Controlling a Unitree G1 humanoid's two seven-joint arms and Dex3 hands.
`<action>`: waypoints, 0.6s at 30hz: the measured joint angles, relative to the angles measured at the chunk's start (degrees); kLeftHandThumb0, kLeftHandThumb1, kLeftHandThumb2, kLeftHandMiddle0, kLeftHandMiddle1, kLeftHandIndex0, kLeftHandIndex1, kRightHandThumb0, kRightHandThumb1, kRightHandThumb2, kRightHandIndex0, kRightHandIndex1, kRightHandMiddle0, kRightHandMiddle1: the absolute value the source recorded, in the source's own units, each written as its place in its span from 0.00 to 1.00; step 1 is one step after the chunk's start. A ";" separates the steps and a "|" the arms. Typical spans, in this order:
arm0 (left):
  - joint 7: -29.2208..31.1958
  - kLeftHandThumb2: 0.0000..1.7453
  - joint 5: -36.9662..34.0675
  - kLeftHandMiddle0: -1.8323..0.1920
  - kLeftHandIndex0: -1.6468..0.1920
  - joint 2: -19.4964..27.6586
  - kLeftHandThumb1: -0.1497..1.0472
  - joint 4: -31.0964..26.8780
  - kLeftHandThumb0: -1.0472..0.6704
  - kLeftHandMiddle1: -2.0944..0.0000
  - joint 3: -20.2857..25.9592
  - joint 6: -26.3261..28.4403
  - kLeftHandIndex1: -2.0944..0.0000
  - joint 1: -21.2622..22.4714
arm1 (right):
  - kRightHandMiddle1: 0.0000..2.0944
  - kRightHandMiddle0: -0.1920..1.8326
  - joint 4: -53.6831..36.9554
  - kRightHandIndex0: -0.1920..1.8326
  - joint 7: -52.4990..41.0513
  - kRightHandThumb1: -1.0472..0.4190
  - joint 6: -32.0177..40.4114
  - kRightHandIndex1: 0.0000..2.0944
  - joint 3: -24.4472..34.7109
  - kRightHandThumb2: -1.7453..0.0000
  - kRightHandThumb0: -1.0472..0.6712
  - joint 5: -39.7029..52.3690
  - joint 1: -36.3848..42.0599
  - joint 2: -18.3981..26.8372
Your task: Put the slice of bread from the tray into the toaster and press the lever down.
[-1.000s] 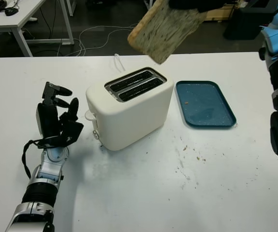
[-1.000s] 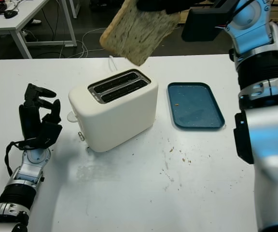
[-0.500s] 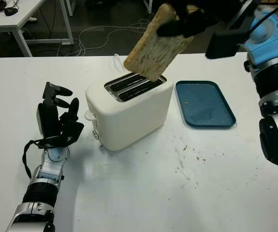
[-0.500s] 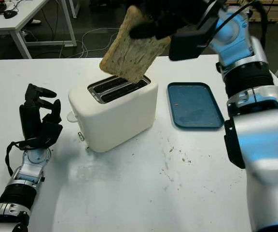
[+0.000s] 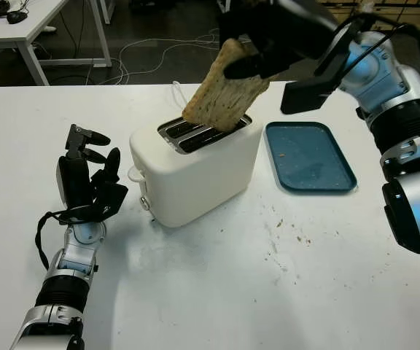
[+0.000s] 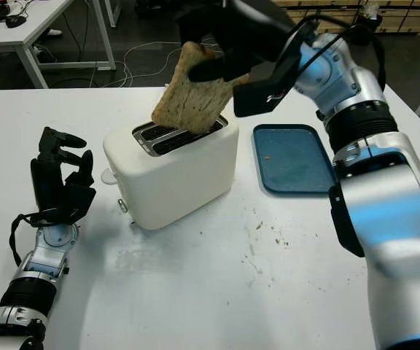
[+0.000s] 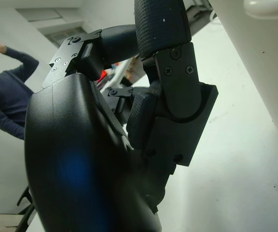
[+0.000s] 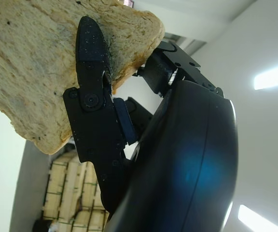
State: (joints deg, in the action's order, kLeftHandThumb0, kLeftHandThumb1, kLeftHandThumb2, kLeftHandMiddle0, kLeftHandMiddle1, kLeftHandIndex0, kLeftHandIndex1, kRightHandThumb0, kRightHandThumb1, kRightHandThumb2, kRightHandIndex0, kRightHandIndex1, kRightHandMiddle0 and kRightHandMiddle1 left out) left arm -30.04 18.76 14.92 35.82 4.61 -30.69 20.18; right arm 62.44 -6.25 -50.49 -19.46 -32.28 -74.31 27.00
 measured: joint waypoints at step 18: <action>0.14 0.33 -0.01 0.67 0.74 -0.30 0.89 -0.05 0.00 0.17 -0.04 -0.07 0.19 0.00 | 0.83 0.53 1.16 0.68 9.56 0.09 -3.02 0.83 -9.18 0.76 0.32 -11.66 -1.46 1.01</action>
State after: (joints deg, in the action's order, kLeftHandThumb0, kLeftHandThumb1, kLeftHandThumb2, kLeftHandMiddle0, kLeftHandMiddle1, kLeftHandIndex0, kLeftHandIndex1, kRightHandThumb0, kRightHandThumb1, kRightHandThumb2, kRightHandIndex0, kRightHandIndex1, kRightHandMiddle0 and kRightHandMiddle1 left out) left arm -29.90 18.74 14.63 35.77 4.57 -30.76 20.17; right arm 63.60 3.31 -53.51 -28.64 -43.94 -75.76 28.01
